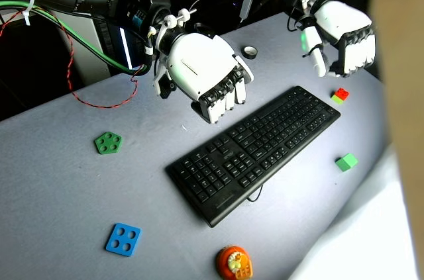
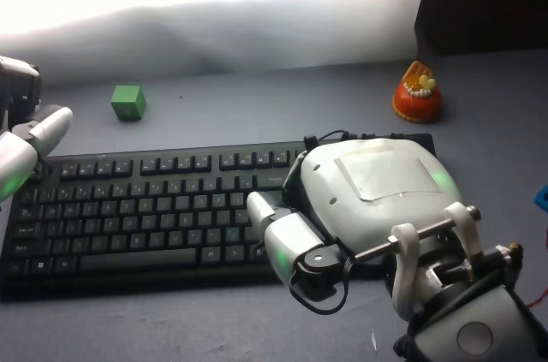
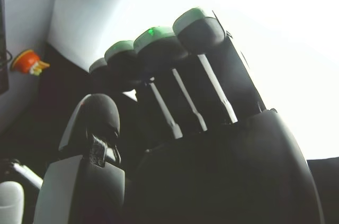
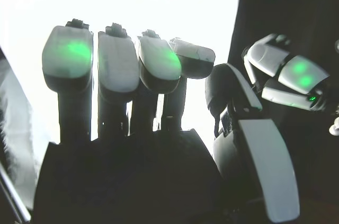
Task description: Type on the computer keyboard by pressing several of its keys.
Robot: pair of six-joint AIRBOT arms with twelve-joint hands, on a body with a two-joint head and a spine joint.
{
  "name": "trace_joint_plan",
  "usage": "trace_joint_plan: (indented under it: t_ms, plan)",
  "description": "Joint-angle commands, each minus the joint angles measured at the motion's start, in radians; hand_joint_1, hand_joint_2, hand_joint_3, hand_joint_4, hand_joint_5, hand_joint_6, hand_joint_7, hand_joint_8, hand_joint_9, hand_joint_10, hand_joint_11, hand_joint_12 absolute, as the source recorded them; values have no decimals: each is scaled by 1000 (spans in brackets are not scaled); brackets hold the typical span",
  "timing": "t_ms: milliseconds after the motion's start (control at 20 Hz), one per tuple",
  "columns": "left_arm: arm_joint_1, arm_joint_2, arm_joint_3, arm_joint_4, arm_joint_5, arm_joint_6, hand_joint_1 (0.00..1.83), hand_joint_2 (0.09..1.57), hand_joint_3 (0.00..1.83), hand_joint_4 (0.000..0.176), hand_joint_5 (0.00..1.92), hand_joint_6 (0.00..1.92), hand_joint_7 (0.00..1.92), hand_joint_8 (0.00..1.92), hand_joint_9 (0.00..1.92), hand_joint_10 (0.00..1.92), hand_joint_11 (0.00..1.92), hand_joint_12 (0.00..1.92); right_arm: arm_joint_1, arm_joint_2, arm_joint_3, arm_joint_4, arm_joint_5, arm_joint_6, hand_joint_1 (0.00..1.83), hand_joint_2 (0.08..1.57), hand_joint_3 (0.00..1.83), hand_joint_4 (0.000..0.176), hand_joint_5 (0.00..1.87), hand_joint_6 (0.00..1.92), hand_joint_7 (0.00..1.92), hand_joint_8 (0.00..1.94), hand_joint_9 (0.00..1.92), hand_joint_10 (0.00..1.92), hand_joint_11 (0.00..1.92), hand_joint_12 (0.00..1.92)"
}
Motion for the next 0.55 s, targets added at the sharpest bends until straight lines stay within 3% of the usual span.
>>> trace_joint_plan:
  t_ms: [0,150,350,500]
  plan:
    - [-15,12,-2,23,-110,-1,316,1467,3,0,938,1675,1077,1633,1065,1777,928,1920,5,8,-3,-98,26,7,326,1473,22,0,1097,1898,1342,1848,1367,1921,1280,1921]
    - [-21,20,-5,23,-106,-3,335,1466,0,0,927,1705,1080,1666,1077,1803,956,1921,3,15,-3,-98,8,9,340,1494,24,0,1118,1920,1354,1873,1379,1921,1292,1921]
    - [-28,22,0,23,-101,-4,303,1510,4,0,929,1746,1101,1673,1093,1805,951,1921,6,43,-3,-96,-16,96,311,1540,32,0,1055,1920,1337,1868,1375,1921,1294,1921]
    - [-30,22,0,23,-101,-4,324,1502,0,0,933,1800,1093,1723,1089,1844,972,1921,-1,47,-7,-96,-12,74,361,1537,19,0,1048,1904,1333,1845,1370,1921,1288,1921]
